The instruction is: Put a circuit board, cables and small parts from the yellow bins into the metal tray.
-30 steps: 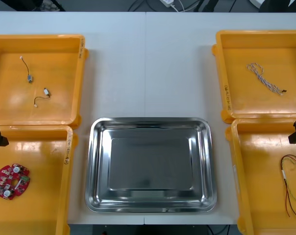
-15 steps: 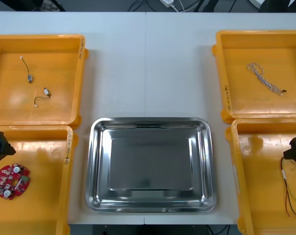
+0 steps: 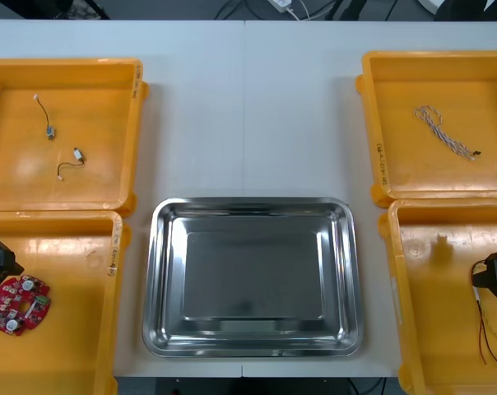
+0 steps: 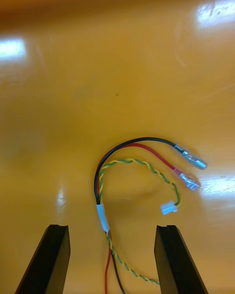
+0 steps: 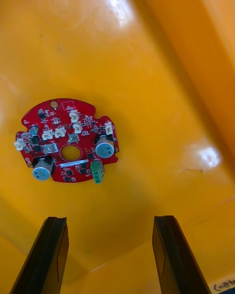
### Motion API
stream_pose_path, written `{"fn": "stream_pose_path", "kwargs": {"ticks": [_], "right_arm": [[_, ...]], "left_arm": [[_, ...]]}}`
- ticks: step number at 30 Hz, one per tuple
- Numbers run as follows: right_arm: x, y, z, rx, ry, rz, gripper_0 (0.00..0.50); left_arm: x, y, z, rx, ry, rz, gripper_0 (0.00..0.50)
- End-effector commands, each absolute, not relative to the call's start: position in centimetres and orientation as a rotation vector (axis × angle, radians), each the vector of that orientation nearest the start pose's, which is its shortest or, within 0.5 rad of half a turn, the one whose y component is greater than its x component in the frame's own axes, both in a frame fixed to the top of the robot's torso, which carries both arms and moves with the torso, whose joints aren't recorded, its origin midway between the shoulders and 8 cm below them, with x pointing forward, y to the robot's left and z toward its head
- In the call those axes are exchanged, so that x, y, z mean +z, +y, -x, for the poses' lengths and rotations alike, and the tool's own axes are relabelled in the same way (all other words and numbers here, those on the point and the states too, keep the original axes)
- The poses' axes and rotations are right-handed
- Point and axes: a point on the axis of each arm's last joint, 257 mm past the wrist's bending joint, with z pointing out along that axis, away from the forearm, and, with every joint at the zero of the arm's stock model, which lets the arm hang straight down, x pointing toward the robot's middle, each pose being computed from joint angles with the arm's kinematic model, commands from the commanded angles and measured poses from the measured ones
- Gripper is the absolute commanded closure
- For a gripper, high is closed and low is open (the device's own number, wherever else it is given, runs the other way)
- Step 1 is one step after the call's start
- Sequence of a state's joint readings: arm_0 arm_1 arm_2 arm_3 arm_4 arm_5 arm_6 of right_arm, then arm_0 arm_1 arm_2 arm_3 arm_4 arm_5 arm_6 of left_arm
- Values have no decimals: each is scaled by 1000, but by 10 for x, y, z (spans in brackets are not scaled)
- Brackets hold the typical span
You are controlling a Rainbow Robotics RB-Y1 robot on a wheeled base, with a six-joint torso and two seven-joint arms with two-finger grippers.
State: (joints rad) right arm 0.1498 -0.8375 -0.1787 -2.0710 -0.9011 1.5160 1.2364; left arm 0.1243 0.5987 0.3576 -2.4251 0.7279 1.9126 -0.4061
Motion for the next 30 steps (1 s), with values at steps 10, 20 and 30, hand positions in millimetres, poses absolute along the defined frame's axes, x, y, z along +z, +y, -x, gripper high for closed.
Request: {"fn": "stream_pose_path", "kwargs": {"ticks": [10, 20, 30], "right_arm": [[-302, -358, -328, 124, 2776, -45, 0], [-313, -369, -333, 109, 2747, -76, 0], [-323, -367, -332, 102, 2754, -62, 0]], "left_arm": [[-241, 346, -291, -222, 2478, 1270, 0], [-257, 349, -298, -241, 2476, 1257, 0], [-271, 350, -306, -268, 2484, 1250, 0]]}}
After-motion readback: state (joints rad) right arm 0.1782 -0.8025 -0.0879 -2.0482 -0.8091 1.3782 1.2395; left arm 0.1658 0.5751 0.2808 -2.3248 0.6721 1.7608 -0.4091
